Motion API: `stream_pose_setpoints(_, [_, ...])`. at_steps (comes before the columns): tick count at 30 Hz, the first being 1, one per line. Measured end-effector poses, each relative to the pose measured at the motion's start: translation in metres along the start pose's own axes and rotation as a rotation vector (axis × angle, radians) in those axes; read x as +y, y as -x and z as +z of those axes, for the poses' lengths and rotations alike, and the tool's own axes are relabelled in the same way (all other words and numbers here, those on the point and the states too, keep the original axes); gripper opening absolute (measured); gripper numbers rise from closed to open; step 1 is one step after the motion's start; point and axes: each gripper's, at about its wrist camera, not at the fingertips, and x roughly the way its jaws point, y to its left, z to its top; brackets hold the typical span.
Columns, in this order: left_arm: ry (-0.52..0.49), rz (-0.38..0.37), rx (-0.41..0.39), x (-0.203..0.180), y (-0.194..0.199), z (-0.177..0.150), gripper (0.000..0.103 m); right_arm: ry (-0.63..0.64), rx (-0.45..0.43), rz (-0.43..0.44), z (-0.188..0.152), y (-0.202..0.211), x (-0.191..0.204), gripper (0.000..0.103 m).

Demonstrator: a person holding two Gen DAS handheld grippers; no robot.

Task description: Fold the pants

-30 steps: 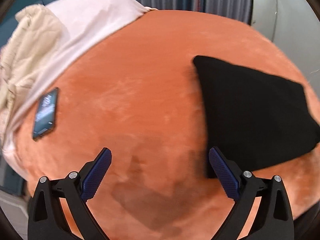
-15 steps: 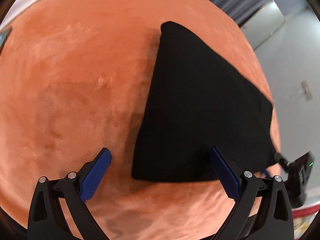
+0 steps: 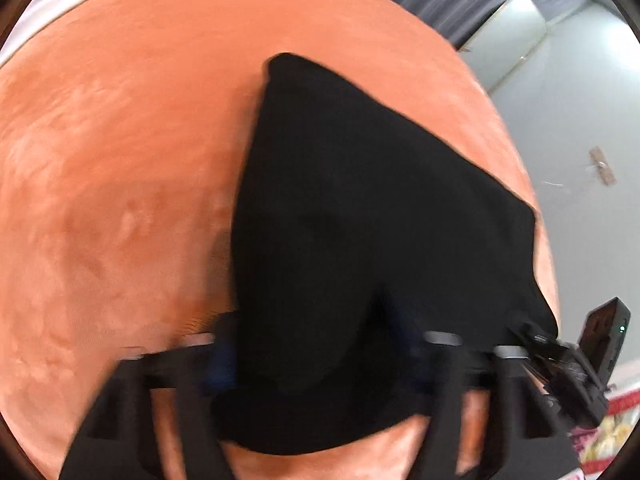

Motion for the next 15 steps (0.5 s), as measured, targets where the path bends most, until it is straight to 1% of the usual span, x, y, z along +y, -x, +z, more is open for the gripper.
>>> stream_pose_setpoints(1, [-0.008, -0.005, 0.0, -0.003, 0.006, 0.001, 0.035, -0.008, -0.009, 0.02, 0.0, 0.005, 0.001, 0.041])
stream_pose_setpoints(2, [-0.02, -0.009, 0.001, -0.005, 0.011, 0.002, 0.031, -0.006, -0.034, 0.046, 0.0, 0.017, 0.005, 0.039])
stream_pose_setpoints(3, [-0.028, -0.019, -0.001, -0.006, 0.018, 0.0, 0.029, 0.004, -0.054, 0.066, 0.0, 0.027, 0.01, 0.037])
stream_pose_setpoints(5, [-0.048, -0.049, 0.005, -0.007, 0.036, -0.006, 0.029, 0.031, -0.07, 0.095, -0.004, 0.046, 0.019, 0.037])
stream_pose_setpoints(7, [-0.047, -0.071, 0.028, 0.001, 0.049, -0.013, 0.033, 0.055, -0.062, 0.107, -0.014, 0.058, 0.021, 0.038])
stream_pose_setpoints(8, [-0.05, -0.055, 0.045, 0.006, 0.05, -0.02, 0.042, 0.049, -0.039, 0.112, -0.021, 0.06, 0.014, 0.039])
stream_pose_setpoints(9, [-0.053, -0.022, 0.052, 0.011, 0.048, -0.024, 0.047, 0.044, -0.014, 0.103, -0.026, 0.057, 0.007, 0.045])
stream_pose_setpoints(10, [-0.063, 0.01, 0.055, 0.015, 0.045, -0.028, 0.051, 0.022, 0.015, 0.061, -0.035, 0.048, -0.007, 0.057])
stream_pose_setpoints(11, [-0.074, 0.051, 0.051, 0.019, 0.04, -0.03, 0.068, -0.007, 0.028, 0.033, -0.039, 0.042, -0.018, 0.066])
stream_pose_setpoints(12, [-0.067, 0.1, 0.033, 0.023, 0.038, -0.034, 0.088, -0.054, 0.043, 0.029, -0.043, 0.035, -0.033, 0.078])
stream_pose_setpoints(13, [-0.052, 0.12, 0.015, 0.025, 0.038, -0.035, 0.091, -0.088, 0.028, 0.084, -0.045, 0.034, -0.041, 0.078])
stream_pose_setpoints(14, [-0.033, 0.114, 0.001, 0.028, 0.039, -0.037, 0.092, -0.126, -0.012, 0.138, -0.047, 0.04, -0.049, 0.079])
stream_pose_setpoints(15, [-0.022, 0.11, 0.002, 0.029, 0.039, -0.037, 0.092, -0.155, -0.016, 0.167, -0.047, 0.044, -0.054, 0.086])
